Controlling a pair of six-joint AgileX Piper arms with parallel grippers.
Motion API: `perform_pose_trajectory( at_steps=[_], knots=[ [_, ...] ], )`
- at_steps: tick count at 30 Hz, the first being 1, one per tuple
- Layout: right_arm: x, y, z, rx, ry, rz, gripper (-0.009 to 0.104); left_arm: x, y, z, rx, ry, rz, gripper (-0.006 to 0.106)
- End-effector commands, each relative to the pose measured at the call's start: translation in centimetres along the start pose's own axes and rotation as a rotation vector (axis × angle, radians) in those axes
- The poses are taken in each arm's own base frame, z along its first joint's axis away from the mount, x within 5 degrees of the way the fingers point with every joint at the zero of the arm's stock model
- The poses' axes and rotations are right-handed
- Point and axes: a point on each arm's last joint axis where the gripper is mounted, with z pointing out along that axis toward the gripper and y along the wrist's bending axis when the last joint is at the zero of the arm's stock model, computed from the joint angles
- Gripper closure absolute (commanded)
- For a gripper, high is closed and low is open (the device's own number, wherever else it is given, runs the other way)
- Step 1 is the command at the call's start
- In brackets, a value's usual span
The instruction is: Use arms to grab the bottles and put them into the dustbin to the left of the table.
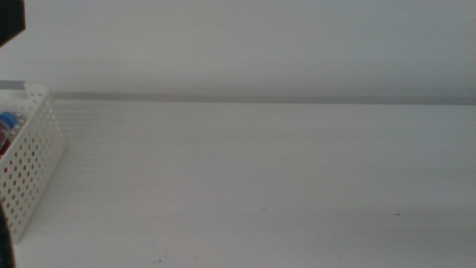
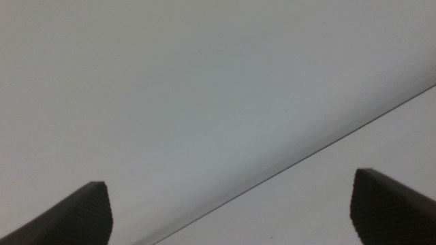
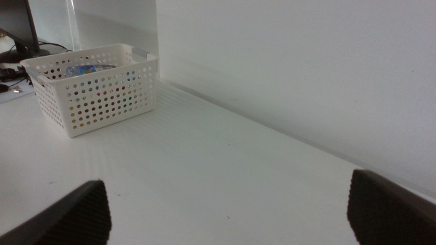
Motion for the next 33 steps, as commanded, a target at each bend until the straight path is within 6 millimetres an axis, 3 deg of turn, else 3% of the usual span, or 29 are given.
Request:
perform_pose_trajectory(
  at_steps=[1,25,29,33],
  knots=[
    [0.2,0.0,0.1,0.005,-0.006,-0.008,0.002,-0.1,-0.1,0.0,0.010,-0.023,-0.008,0.007],
    [0.2,0.0,0.1,0.005,-0.006,-0.008,0.002,-1.0,0.1,-0.1,-0.013,-0.126,0.007,0.007],
    [0.7,-0.5,0.4,0.056,0.017,-0.078,0.002,0.0,0.0,-0.3,-0.035,-0.159,-0.009,0.007],
    [1.4,-0.4,1.1,0.059,-0.014,-0.087,0.002,2.8,0.2,-0.3,-0.120,-0.151,-0.015,0.007]
  ],
)
